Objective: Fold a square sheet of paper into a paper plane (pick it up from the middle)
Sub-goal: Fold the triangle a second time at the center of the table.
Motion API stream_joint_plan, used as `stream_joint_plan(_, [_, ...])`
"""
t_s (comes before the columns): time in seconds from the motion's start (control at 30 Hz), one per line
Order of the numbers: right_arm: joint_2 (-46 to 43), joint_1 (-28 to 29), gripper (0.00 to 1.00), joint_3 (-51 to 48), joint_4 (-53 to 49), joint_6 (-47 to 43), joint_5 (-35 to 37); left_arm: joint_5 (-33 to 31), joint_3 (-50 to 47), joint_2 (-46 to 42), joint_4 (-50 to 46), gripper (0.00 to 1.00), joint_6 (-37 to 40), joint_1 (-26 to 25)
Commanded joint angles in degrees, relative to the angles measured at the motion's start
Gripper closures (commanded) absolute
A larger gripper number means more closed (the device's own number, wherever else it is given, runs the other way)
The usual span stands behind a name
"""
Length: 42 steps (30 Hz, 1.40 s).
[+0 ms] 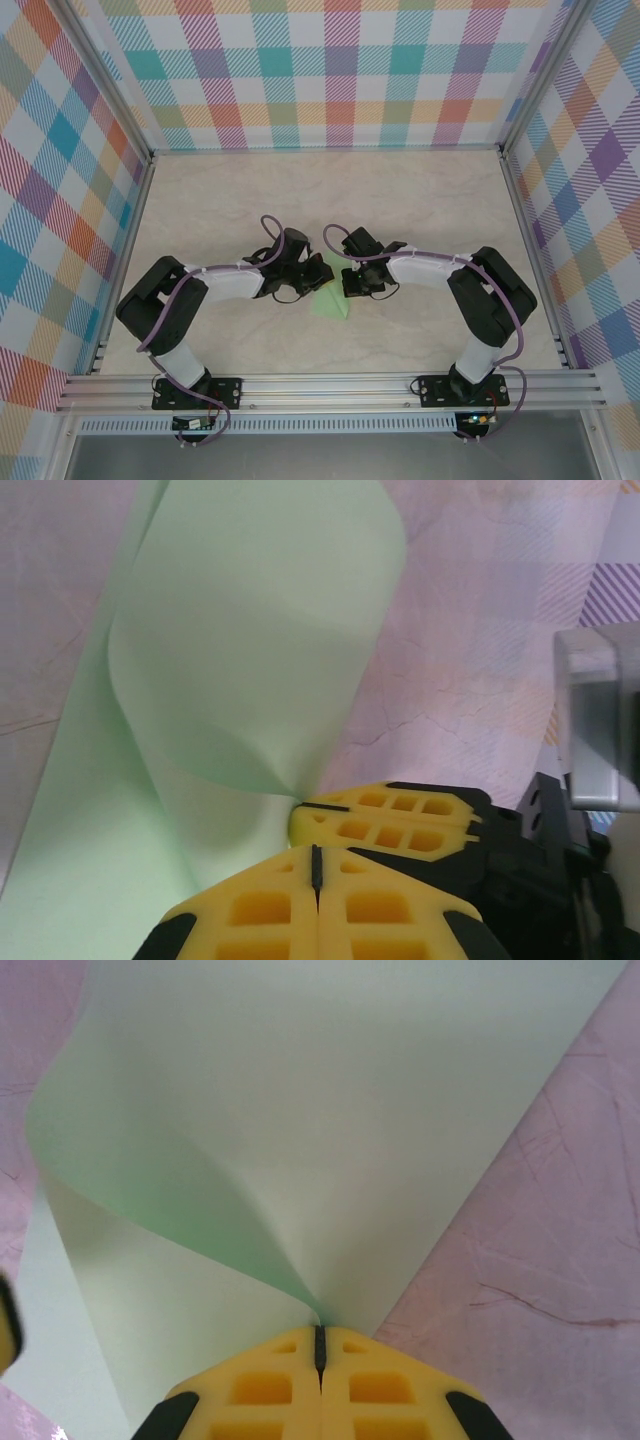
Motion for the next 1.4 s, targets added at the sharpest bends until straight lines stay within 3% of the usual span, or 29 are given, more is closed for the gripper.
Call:
stream_joint_plan(0.0, [1.1, -0.1, 0.96, -1.2, -1.4, 0.0, 1.7, 1.2, -1.3, 0.2, 2.1, 1.00, -0.5, 0.2])
stream_joint_plan(0.9, [1.3, -0.1, 0.94, -0.5, -1.2, 0.9, 1.4, -1.4, -3.9, 5.5, 1.6, 1.00, -0.1, 0.2])
stream_joint_plan(1.1, [-1.7, -0.1, 0.83, 1.2, -3.2, 2.1, 2.3, -1.9, -5.3, 6.0, 1.9, 1.00, 0.1, 0.1])
stream_joint_plan(1.23, [-7.7, -0.1, 0.65, 1.1, -6.0, 3.8, 5.8, -1.8, -5.2, 6.2, 1.9, 1.00, 0.3, 0.1])
stream_joint_plan(1.37, [-13.6, -0.2, 0.57, -0.7, -6.7, 5.8, 6.3, -2.0, -5.1, 6.3, 1.8, 1.00, 0.4, 0.1])
